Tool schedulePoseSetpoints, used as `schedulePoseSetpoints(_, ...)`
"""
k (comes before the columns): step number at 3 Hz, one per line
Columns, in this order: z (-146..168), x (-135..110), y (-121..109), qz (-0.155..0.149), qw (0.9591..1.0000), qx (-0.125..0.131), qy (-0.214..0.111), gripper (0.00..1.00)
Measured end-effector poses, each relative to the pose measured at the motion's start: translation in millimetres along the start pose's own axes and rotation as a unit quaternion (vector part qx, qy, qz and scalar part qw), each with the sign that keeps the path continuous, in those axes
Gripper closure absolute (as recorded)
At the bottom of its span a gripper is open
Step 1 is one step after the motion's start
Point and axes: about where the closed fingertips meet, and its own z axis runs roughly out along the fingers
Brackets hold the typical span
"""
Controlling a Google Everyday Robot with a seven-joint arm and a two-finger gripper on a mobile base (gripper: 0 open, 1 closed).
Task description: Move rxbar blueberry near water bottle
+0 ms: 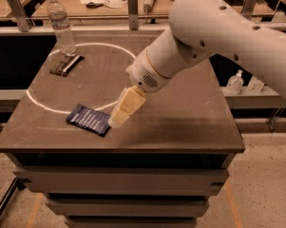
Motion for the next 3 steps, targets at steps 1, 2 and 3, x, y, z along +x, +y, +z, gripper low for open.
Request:
schedulePoseSetpoints(1, 13.2, -9.1, 11.3, -0.019, 0.9994, -0.011, -0.028, 0.0)
schedulePoseSetpoints(2, 25.0, -15.2, 29.2, -0.033, 0.999, -0.016, -0.026, 0.0)
schedulePoseSetpoints(3, 36.8, -19.1, 41.3, -0.036, 0.9992, -0.011, -0.015, 0.0)
